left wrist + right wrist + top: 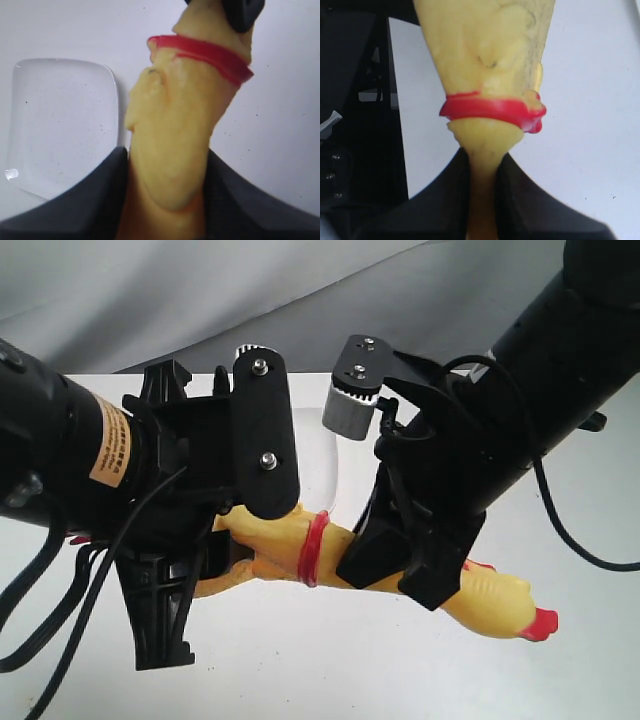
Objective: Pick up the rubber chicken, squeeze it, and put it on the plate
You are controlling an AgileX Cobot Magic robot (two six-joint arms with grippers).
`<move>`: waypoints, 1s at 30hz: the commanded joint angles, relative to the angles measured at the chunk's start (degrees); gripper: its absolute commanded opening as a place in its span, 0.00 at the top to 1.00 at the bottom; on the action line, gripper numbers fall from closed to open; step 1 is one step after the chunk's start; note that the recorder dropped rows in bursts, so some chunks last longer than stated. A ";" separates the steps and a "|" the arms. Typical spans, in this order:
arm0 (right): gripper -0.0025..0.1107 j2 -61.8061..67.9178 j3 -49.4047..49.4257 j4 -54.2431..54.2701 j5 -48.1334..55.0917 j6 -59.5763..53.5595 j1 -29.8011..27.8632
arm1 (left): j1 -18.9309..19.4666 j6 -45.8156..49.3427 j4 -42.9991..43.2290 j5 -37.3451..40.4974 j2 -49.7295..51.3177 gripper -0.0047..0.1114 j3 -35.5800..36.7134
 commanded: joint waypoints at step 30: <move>0.98 -0.48 -0.31 0.12 -0.69 -0.78 0.06 | -0.15 -2.22 2.40 2.49 0.24 0.94 0.00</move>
